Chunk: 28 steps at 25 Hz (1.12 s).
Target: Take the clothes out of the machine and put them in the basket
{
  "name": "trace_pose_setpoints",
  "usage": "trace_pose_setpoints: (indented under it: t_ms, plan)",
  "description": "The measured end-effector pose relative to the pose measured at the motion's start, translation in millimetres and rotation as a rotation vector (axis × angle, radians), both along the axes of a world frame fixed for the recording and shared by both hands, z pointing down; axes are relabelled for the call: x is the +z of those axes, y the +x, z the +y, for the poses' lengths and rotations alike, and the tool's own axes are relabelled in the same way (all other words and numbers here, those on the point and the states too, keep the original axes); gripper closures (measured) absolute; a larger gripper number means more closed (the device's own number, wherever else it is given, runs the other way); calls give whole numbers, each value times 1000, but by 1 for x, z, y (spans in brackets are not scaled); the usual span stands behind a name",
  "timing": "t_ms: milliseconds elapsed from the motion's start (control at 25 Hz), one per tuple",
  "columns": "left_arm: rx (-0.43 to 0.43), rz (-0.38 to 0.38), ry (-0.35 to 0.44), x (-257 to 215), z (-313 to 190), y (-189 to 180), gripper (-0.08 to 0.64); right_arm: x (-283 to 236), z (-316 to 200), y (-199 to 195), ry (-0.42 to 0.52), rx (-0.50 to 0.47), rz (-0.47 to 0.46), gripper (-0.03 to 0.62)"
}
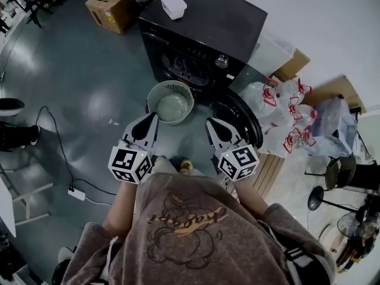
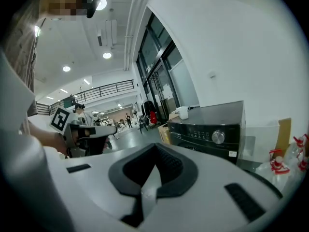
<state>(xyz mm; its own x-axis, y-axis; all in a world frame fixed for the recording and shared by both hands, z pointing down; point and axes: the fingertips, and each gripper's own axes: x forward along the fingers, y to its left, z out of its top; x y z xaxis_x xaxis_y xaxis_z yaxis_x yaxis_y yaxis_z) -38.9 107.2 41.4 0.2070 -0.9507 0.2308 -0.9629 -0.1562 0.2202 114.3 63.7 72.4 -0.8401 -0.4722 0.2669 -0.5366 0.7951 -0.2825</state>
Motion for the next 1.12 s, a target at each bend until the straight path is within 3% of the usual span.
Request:
trace_pose_setpoints:
  t_ms: [600,800,1120]
  plan:
    - [187,3,-19,56,-163,-68,554,54,-125,-78,-41,165,34,601]
    - [231,-21,-4,118,-213,-84,554,112,-165,-99,-33,194,33,601]
    - [212,-30,39,249,-257,-106,554,245,-205,-115,-8,206,10,601]
